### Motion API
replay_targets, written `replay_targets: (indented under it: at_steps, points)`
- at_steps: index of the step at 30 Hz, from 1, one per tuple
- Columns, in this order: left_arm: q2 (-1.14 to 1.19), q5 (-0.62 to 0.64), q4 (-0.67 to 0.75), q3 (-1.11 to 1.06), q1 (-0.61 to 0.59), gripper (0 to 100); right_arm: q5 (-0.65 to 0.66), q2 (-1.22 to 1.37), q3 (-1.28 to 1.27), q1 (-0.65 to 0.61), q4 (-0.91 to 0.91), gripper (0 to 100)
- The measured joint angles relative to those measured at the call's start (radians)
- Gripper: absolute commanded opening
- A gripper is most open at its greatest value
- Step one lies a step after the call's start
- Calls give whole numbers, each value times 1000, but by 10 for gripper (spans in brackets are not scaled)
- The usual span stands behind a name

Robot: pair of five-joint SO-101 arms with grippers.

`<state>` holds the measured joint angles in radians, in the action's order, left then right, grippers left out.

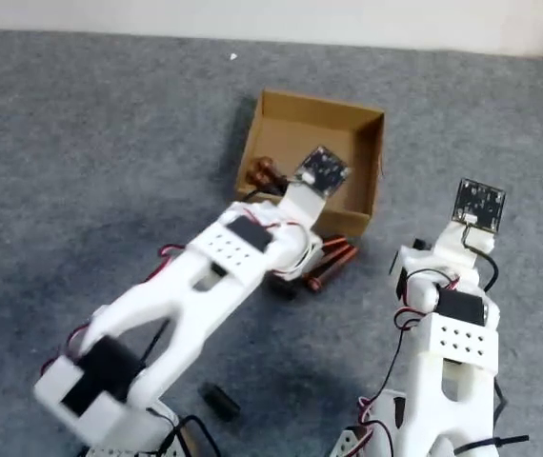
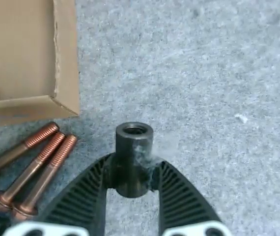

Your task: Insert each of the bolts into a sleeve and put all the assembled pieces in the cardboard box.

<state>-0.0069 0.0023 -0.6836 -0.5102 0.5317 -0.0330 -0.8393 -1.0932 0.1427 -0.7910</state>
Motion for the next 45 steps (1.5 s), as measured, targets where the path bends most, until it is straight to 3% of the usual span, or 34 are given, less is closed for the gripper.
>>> replay_targets:
  at_steps: [11,19,27,38,45]
  points:
    - [313,3,-2,227,78,210,0,0,0,0,0,5]
    - [417,2,-284,387,78,210,0,0,0,0,0,5]
    - [428,-2,-391,419,17,52,0,0,0,0,0,5]
    - [423,-5,-508,448,-28,49,0,0,0,0,0,5]
    - [316,-38,-552,371,-149,53,0,0,0,0,0,5]
